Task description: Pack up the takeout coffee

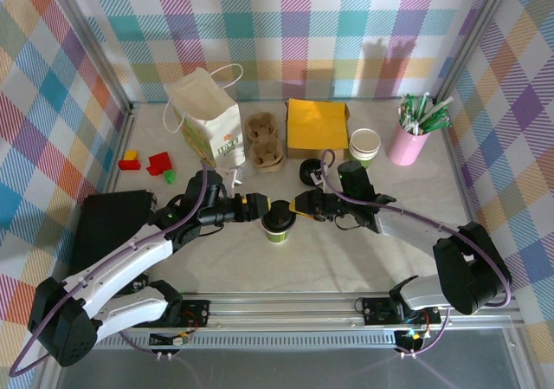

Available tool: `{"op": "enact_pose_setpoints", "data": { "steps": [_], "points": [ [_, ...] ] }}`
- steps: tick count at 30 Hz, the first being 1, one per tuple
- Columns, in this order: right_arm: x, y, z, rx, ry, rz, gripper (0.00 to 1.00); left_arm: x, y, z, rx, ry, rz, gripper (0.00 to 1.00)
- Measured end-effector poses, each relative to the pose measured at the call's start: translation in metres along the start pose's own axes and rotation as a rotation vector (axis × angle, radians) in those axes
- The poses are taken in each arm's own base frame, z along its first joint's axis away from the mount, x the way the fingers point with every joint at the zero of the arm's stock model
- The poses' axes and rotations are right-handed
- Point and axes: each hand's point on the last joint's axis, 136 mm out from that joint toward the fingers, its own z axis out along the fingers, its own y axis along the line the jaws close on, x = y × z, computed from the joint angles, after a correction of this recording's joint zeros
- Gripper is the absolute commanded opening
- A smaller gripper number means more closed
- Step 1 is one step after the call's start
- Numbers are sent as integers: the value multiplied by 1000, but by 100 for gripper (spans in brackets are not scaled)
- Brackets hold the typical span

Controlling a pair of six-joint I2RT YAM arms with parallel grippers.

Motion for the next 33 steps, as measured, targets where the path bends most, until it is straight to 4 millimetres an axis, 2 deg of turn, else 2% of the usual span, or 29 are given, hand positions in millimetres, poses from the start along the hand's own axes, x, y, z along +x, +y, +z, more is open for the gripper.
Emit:
{"op": "enact_pose_setpoints", "data": {
  "steps": [14,22,33],
  "points": [
    [5,-10,6,49,21,9,43,2,4,3,-11,8,-9,66],
    [10,-2,13,90,43,-41,46,9,16,8,-64,36,-6,66],
    [14,6,18,159,63,-102,53,11,23,8,-100,41,-2,68]
  ]
}}
